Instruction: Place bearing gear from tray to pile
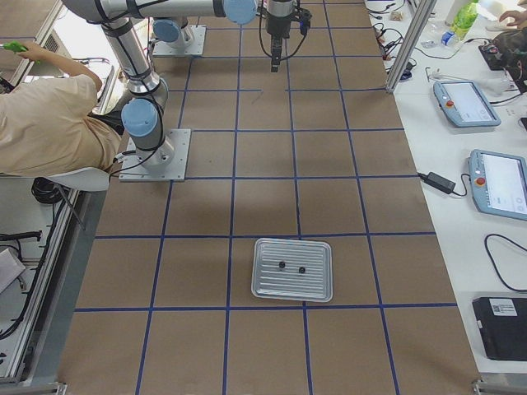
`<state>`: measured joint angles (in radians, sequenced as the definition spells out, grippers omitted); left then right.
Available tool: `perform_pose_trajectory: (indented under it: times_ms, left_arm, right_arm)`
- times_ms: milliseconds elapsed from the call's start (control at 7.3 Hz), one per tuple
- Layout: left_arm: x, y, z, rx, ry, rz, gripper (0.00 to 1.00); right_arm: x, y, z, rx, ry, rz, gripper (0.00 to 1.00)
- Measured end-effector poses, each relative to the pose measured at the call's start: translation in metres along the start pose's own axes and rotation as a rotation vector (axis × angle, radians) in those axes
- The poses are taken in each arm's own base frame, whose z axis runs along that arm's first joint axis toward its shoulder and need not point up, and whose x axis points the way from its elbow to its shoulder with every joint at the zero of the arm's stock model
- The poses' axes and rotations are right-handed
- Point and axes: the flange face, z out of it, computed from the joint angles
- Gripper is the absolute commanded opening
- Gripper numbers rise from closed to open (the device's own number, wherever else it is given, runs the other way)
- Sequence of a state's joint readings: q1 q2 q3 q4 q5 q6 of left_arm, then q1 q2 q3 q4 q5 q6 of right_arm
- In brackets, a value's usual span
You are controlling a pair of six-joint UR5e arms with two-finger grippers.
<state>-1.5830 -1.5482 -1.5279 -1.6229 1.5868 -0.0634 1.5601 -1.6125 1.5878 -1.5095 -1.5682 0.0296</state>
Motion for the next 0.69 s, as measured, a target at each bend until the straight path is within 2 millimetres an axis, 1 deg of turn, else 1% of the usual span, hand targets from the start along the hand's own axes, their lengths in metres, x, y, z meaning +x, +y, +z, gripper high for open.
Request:
perform_pose_trajectory:
  times_ms: [274,411,548,685]
  left_arm:
    - [0.0,0.0,0.0,-0.001,0.0,0.0,1.0]
    - [0.0,0.0,0.001,-0.002,0.0,0.0,1.0]
    - [0.0,-0.001,0.001,-0.003,-0.001,0.0,1.0]
    - [0.0,-0.001,0.002,-0.003,-0.001,0.0,1.0]
  right_arm:
    - [0.002,-0.004,0.002,0.005,0.003,-0.004,1.0]
    - [0.008,-0.009,0.006,-0.001,0.009,0.006,1.0]
    - [0.026,-0.018,0.013,-0.018,0.012,0.04,1.0]
    - [0.051,-0.026,0.017,-0.03,0.011,0.076,1.0]
